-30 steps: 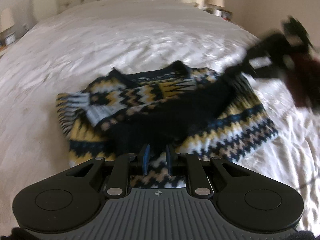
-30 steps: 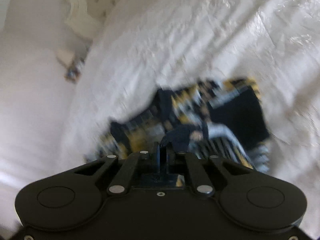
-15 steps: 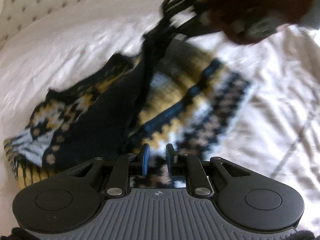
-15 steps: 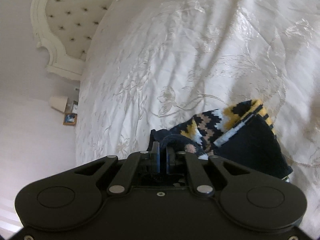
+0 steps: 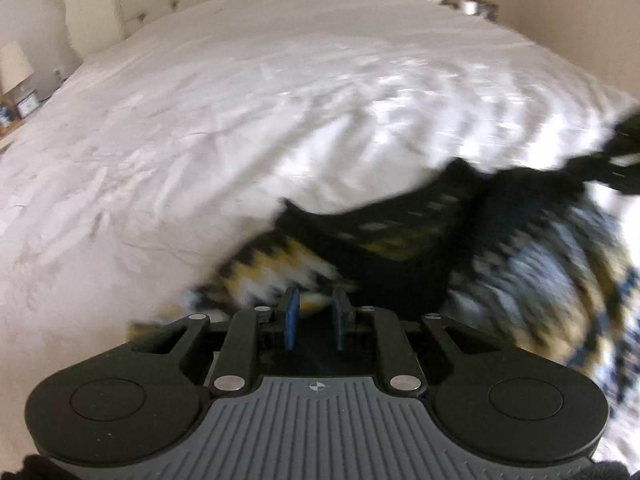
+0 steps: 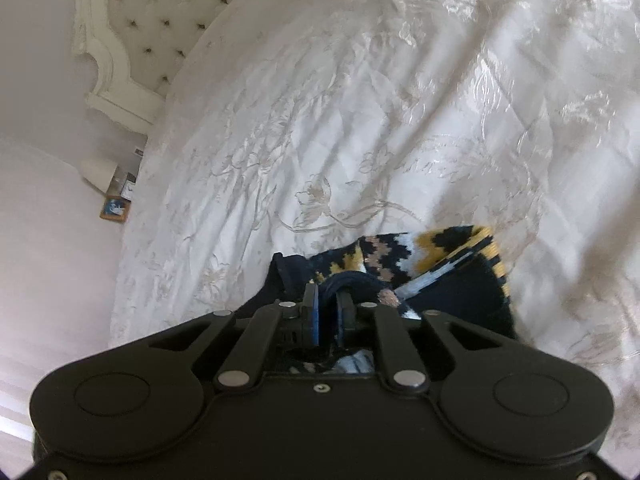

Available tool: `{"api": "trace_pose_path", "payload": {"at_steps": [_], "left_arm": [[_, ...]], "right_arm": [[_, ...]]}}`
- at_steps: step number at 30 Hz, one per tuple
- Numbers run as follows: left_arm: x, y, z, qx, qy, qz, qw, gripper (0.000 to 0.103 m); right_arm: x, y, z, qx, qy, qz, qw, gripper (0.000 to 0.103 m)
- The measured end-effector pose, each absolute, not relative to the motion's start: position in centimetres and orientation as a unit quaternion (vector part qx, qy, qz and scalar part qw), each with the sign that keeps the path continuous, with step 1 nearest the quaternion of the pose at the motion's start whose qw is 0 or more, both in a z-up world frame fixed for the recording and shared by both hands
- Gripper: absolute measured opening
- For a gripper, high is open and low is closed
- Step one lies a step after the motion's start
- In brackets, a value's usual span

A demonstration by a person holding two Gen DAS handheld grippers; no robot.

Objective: Fold small clothes
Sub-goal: 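Lay the hem down and press the fold flat with both grippers, then open both grippers and release the folded hem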

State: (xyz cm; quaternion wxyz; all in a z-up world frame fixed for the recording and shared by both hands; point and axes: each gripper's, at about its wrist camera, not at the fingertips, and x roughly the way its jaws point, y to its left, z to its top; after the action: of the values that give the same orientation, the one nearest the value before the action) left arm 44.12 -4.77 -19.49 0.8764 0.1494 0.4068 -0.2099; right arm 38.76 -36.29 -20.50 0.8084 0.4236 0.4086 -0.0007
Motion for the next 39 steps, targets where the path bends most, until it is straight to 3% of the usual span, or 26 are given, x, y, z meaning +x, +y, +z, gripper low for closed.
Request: {"api": "trace_pose_path", "payload": {"at_steps": [1,3,5,11,21,32,37,39], "left_arm": [[44.8,-4.4,-19.3,0.152,0.409,-0.192,0.879,0.017],[46.0,-3.3,-18.6,0.133,0.411,-0.159,0.888,0.017],[45.9,-1.9,-17.4,0.106,0.401,-0.123,0.902,0.017],[40.7,-0.1,-14.9,0.089,0.364,-0.162,0.913,0.017],[35.0,-3.5,-20.5,0.13,0.435,-0.293,0.842,0.017],[46.8,-3.4,-21.3,0.099,0.441,-0.212,0.867,0.018],[48.5,-2.1,-21.2,0.087,0.45,-0.188,0.869,0.018],[48.4,-1.3,-21.1,0.084,0.451,-0.169,0.873,0.022]], "right_arm": [[38.6,-36.2,-20.2,0.412,0.408,-0.004,0.815,0.028],[38.1,-36.2,-19.6,0.39,0.398,-0.006,0.83,0.043],[37.5,-36.2,-18.9,0.373,0.382,-0.008,0.845,0.048],[35.2,-34.4,-16.3,0.288,0.347,0.014,0.892,0.048],[36.5,-27.5,-19.0,0.196,0.434,0.13,0.87,0.048],[42.9,-28.4,-21.0,0.149,0.459,0.093,0.871,0.045],[43.3,-30.1,-21.2,0.14,0.46,0.059,0.874,0.045],[42.7,-30.7,-20.9,0.142,0.457,0.045,0.877,0.045]]}}
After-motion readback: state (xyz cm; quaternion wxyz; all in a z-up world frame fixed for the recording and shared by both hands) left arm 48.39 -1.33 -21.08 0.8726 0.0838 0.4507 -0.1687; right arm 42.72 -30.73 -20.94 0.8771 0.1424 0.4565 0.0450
